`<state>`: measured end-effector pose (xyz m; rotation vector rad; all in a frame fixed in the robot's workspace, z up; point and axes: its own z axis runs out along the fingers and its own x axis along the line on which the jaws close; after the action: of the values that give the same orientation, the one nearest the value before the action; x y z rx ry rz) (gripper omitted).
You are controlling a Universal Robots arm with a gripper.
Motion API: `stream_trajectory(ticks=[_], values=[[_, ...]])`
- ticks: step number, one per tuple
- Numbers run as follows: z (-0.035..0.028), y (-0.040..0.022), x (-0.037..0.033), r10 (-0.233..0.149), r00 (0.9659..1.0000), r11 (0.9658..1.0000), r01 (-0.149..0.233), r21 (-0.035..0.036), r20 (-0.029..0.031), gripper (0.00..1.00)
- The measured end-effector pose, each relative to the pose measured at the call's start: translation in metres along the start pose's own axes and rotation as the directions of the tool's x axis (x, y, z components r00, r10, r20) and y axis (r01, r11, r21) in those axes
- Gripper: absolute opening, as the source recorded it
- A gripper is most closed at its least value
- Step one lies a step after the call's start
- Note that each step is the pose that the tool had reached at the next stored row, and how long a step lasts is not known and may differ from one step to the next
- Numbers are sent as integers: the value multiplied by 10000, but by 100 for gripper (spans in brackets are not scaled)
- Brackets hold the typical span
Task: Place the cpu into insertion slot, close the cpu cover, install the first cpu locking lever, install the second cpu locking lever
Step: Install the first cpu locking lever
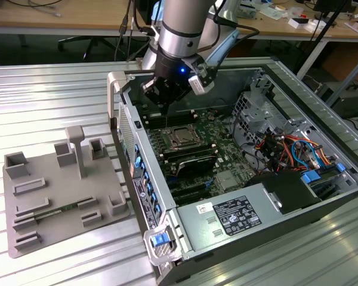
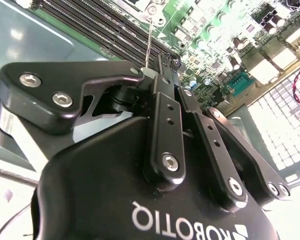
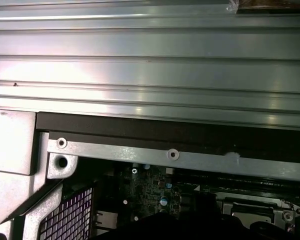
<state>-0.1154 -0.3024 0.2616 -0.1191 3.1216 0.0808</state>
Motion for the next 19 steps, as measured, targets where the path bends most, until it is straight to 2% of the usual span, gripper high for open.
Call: stream_trajectory(ticks=[19], values=[[26,-6,-63,-1,10000,10000,1,-1,1,11]])
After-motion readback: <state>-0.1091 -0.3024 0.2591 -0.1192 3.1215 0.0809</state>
